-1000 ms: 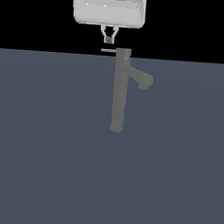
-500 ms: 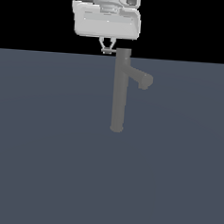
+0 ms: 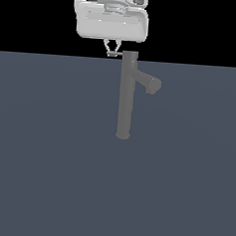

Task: Turn on the faucet by rotating a designated handle.

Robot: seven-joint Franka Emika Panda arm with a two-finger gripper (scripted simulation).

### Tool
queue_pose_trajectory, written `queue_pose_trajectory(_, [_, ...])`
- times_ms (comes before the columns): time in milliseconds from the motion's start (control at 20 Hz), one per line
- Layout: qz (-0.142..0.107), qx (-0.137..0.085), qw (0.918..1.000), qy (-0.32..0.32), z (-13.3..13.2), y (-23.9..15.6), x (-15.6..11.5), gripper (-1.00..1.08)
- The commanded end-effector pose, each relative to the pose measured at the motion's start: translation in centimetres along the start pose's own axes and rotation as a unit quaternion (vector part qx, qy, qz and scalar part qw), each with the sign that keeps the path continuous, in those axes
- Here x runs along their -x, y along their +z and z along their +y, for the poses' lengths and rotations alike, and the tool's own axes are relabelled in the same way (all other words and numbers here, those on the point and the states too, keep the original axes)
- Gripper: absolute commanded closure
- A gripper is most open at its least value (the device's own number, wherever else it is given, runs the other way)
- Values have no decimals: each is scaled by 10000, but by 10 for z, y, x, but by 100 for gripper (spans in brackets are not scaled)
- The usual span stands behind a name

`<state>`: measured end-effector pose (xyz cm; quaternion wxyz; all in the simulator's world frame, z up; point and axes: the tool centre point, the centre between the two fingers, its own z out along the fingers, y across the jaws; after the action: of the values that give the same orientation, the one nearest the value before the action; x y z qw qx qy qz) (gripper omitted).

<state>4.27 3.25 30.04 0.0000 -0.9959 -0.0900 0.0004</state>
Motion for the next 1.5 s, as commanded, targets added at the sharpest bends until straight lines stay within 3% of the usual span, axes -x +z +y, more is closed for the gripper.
queue_pose_trajectory(0, [1,0,10000,0,-2,0,7,108])
queue_pose_trajectory(400, [4,1,10000,-1,-9,0,31,108])
queue_pose_trajectory(500, [49,6,10000,-24,-9,0,23,108])
queue_pose_trajectory(1250, [5,1,10000,-2,14,0,75,108])
queue_pose_trajectory(1350, [65,10,9999,-83,6,1,64,108])
queue_pose_trajectory(1450, [52,7,10000,-65,18,0,69,108])
